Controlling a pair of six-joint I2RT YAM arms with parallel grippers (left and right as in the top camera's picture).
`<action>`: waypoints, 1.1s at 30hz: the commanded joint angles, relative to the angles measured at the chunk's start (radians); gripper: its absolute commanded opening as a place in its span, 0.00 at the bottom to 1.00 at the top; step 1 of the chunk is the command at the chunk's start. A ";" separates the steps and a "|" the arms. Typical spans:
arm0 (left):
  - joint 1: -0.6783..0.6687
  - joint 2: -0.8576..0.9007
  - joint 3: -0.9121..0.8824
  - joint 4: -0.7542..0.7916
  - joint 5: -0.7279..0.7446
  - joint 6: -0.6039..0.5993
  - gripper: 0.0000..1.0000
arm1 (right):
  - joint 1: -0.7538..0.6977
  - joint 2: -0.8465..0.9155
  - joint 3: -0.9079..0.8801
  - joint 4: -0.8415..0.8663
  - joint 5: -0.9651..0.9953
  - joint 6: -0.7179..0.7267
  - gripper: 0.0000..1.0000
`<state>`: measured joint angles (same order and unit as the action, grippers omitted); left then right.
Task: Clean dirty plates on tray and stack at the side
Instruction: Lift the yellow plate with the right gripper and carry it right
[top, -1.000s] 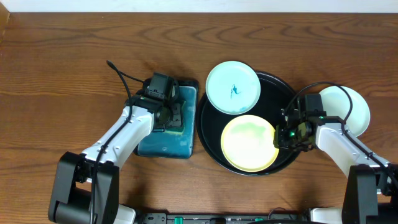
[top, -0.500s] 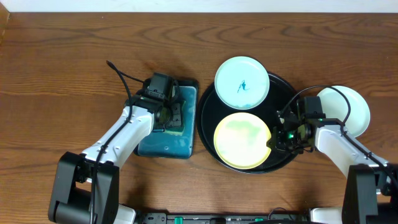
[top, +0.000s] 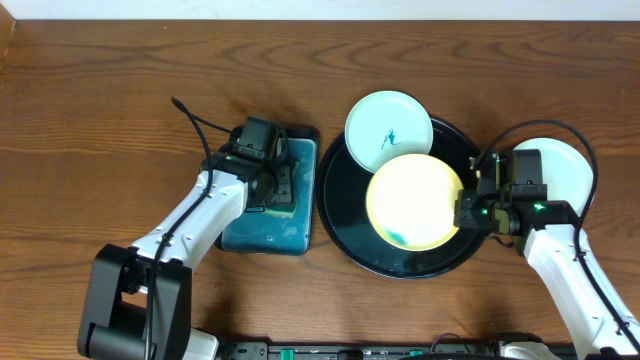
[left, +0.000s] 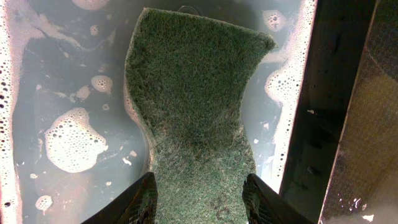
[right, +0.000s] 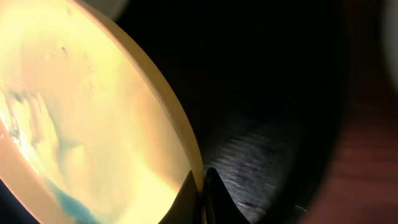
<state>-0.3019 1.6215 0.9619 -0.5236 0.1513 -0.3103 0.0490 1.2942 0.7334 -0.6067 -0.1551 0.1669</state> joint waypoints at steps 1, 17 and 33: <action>0.003 0.011 0.004 -0.003 -0.002 -0.002 0.47 | 0.012 -0.018 0.083 -0.047 0.182 -0.015 0.01; 0.003 0.011 0.004 -0.003 -0.002 -0.001 0.47 | 0.177 -0.018 0.299 -0.249 0.663 -0.061 0.01; 0.003 0.011 0.004 -0.003 -0.003 -0.002 0.47 | 0.465 0.014 0.299 -0.095 1.096 -0.357 0.01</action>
<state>-0.3019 1.6215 0.9619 -0.5240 0.1513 -0.3103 0.4774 1.3064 1.0134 -0.7353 0.8005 -0.0856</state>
